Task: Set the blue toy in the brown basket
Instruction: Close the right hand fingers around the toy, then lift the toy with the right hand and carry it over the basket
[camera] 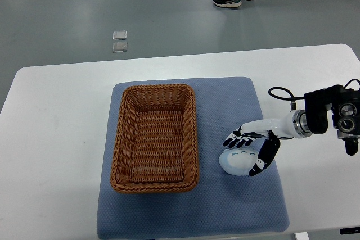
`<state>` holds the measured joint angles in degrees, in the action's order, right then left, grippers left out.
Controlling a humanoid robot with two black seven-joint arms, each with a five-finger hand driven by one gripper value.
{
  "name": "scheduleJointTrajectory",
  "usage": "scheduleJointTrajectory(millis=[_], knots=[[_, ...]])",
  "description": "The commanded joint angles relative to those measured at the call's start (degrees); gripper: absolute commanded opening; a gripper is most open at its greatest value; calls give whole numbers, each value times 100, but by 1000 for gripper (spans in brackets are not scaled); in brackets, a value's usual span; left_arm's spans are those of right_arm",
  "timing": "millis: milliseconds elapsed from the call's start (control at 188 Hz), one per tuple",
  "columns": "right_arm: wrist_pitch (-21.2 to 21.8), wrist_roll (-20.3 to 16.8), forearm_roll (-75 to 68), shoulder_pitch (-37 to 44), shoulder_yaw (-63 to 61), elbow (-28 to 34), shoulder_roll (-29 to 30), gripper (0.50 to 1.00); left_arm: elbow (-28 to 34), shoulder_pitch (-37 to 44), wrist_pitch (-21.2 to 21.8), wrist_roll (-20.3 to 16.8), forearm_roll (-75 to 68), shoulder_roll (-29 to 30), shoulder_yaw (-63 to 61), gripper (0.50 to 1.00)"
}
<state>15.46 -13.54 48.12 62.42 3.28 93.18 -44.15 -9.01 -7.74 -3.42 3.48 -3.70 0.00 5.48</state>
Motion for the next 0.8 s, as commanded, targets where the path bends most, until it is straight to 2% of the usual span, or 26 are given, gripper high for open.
scheduleJointTrajectory(millis=[0,224,277,309,314,325,357,442,495,554,692,793], knots=[[-17,9,66,-115,-91,-46,47,860,4,9,-1,-5,1,0,-3,1000],[-8,88,268,-300,-100,-151,108,787,4,9,8,-5,1,0,-3,1000],[1,114,356,-318,-100,-169,117,733,4,9,8,-5,1,0,-3,1000],[1,132,391,-327,-100,-195,117,674,4,9,8,4,1,0,-3,1000],[1,141,400,-327,-109,-204,117,652,4,9,8,-5,1,0,-3,1000],[1,141,400,-327,-109,-204,117,652,4,9,8,-5,1,0,-3,1000],[36,184,435,-327,-109,-230,117,599,4,9,8,4,1,0,-3,1000],[89,229,435,-327,-161,-239,108,523,4,9,8,4,1,0,-12,1000],[98,237,426,-309,-214,-230,91,500,4,9,8,4,1,0,-12,1000],[142,229,408,-256,-311,-230,47,500,4,9,8,-5,1,0,-12,1000],[546,237,312,139,-803,-213,-129,500,4,9,8,4,1,0,-12,1000],[590,246,250,561,-926,-213,-120,500,4,9,-1,-5,1,0,-20,1000]])
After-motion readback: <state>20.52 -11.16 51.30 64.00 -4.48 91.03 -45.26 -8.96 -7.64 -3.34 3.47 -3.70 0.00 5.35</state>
